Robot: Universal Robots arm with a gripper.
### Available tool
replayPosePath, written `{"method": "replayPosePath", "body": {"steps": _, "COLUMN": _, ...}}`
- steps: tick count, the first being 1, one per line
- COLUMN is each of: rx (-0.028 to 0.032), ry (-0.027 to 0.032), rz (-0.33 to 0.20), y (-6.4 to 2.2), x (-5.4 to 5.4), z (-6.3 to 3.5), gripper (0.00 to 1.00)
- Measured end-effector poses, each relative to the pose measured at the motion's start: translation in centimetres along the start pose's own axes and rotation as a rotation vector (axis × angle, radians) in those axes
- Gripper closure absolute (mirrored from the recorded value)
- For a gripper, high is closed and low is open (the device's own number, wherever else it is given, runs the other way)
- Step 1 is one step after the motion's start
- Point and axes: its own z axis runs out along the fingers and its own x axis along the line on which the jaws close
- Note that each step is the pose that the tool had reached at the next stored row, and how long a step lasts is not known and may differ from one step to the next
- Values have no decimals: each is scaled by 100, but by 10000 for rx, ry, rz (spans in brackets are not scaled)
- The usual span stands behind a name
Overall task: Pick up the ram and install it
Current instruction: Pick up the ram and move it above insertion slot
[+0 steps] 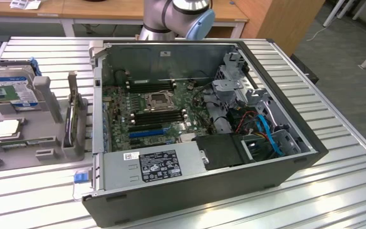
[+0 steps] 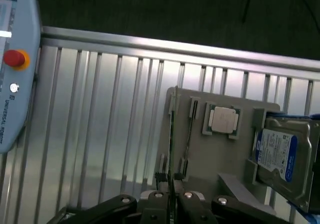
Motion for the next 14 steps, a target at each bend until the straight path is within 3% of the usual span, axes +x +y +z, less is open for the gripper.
{"method": "replayPosePath", "body": {"steps": 4, "rx": -2, "ry": 2, "rz": 0, "y": -2, "x": -21, "z": -3, "gripper": 86}}
{"method": "replayPosePath", "body": {"steps": 14, "rx": -1, "ry": 13, "rz": 2, "y": -48, "x": -404, "z": -21, "gripper": 86}}
